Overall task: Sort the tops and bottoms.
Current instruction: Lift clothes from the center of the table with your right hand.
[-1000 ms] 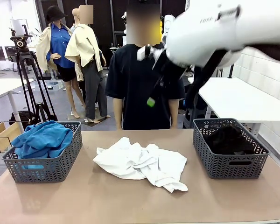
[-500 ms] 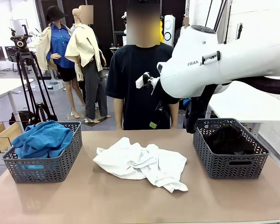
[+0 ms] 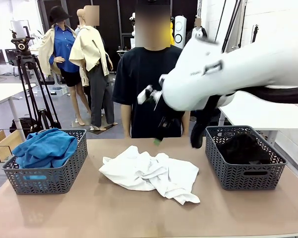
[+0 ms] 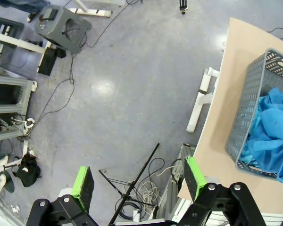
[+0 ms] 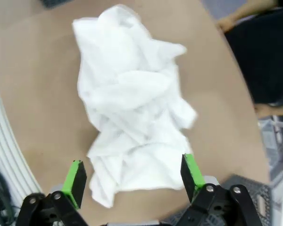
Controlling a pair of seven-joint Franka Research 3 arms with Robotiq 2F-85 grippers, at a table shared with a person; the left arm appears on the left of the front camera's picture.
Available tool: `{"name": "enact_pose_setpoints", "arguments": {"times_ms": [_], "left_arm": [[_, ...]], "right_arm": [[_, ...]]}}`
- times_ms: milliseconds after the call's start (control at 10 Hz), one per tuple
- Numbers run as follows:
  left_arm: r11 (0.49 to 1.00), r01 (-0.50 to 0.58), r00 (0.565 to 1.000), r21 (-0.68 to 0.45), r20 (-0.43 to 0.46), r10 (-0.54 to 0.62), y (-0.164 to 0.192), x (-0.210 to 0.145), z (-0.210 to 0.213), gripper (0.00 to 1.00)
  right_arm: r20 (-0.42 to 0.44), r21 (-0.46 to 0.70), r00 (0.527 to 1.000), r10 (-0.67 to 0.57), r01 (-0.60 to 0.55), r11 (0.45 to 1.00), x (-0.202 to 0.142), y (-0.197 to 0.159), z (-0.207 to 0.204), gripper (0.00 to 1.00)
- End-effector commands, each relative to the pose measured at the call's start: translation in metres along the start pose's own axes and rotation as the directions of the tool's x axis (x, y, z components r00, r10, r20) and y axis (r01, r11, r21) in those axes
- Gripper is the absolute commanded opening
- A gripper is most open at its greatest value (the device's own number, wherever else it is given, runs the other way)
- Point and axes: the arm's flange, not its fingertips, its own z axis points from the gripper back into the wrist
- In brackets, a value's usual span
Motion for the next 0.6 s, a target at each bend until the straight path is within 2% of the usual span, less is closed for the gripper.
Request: {"name": "enact_pose_setpoints", "arguments": {"times_ms": [0,100,500], "left_arm": [[1.000,0.003,1.000,0.013,0.000,-0.003,0.002,-0.001,0.001,1.00],[1.000,0.003,1.000,0.013,0.000,-0.003,0.002,-0.001,0.001,1.00],[1.000,0.003,1.000,0.013,0.000,-0.003,0.002,-0.001,0.001,1.00]], "right_arm": [[-0.010,0.109,0.998,0.068,-0.067,0.992,0.024,-0.006,-0.055,1.00],[-0.006,0.112,0.998,0.061,-0.060,0.992,0.030,-0.003,-0.072,1.00],[-0.077,0.240,0.995,0.066,-0.046,0.970,0.040,0.007,-0.136,1.00]]}}
